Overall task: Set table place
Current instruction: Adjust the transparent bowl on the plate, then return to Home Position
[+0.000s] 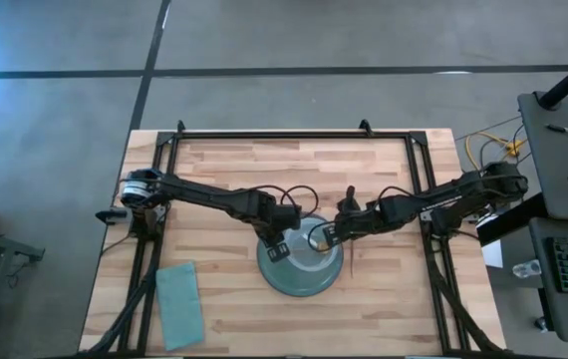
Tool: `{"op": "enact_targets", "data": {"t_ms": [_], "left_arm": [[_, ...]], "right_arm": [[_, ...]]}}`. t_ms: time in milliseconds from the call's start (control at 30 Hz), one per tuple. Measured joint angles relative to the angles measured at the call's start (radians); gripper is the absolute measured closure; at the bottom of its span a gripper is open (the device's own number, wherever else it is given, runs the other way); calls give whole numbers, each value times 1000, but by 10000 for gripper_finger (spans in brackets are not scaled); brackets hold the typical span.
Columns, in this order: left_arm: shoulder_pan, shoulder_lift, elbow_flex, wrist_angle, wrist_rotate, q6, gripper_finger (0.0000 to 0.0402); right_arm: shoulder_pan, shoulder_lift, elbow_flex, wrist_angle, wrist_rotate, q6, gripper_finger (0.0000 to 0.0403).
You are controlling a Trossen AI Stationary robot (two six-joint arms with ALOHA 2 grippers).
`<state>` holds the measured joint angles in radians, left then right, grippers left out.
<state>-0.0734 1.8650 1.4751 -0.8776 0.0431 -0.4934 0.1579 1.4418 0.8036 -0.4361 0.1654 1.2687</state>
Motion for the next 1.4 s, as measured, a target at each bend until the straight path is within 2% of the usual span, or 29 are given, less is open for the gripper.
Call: {"op": "enact_targets", "data": {"t_ms": [200,600,733,1067,1233,1400], "left_arm": [[0,-6,-8,3,0,1,369],[0,-32,-13,-44,-35,2,369],[0,-52,-33,-44,-50,2,369],[0,-163,-127,-6,-79,-25,369],[0,-234,-216,29,-89,-57,369],[-1,-375,-327,200,-48,-75,369]], "right_arm": [[4,45,1,71,-33,-13,390],[8,158,98,68,-58,-47,390],[8,147,106,60,-20,-40,390],[8,103,106,-126,26,16,390],[23,47,106,-176,127,35,390],[43,-66,106,-140,229,-63,390]]}}
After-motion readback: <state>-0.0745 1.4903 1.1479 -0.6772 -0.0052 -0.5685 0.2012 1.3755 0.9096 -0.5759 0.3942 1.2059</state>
